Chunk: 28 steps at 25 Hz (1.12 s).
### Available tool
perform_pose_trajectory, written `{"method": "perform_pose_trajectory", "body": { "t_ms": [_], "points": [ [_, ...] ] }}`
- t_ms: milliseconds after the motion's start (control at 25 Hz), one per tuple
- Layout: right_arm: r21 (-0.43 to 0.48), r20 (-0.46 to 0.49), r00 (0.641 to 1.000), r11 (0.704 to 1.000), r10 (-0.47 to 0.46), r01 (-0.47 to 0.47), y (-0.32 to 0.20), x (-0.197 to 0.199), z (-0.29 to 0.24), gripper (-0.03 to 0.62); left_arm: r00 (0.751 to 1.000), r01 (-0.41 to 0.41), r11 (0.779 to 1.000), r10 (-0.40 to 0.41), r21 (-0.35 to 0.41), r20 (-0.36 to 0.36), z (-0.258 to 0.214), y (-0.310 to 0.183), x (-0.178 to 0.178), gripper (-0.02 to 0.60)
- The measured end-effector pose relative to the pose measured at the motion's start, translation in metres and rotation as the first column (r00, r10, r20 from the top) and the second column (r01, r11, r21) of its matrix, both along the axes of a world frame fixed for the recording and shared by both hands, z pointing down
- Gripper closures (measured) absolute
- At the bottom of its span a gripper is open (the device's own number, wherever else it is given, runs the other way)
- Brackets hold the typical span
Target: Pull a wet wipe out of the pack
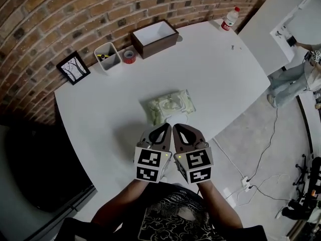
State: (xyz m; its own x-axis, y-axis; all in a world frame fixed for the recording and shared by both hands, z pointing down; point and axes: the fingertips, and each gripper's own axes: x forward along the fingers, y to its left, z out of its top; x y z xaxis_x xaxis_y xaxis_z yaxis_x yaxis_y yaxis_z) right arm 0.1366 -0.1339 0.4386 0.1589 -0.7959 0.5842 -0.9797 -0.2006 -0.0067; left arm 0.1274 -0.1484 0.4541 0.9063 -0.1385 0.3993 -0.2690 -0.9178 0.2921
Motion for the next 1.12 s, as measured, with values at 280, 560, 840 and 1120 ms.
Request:
{"method": "perform_pose_trajectory", "body": {
  "t_ms": [280,560,840,1120],
  "points": [
    [-0.033,-0.029,1.0,0.999,0.011,-0.012,-0.018,0.008,0.007,0.574,1.0,0.026,0.999,-0.026,-0.029,-0.011,0.007,-0.015,0.001,0.565],
    [-0.042,-0.028,0.999,0.999,-0.023,0.022,-0.028,0.018,0.014,0.574,0.997,0.077,0.996,-0.077,-0.044,-0.003,0.01,-0.019,0.002,0.565],
    [-0.049,-0.018,0.993,0.992,-0.117,0.116,-0.044,0.028,0.022,0.574,0.984,0.175,0.984,-0.175,-0.04,0.02,0.015,-0.03,0.011,0.565],
    [-0.081,-0.027,0.984,0.982,-0.175,0.173,-0.051,0.039,0.032,0.574,0.968,0.248,0.968,-0.246,-0.04,0.044,0.021,-0.036,0.014,0.565]
  ]
}}
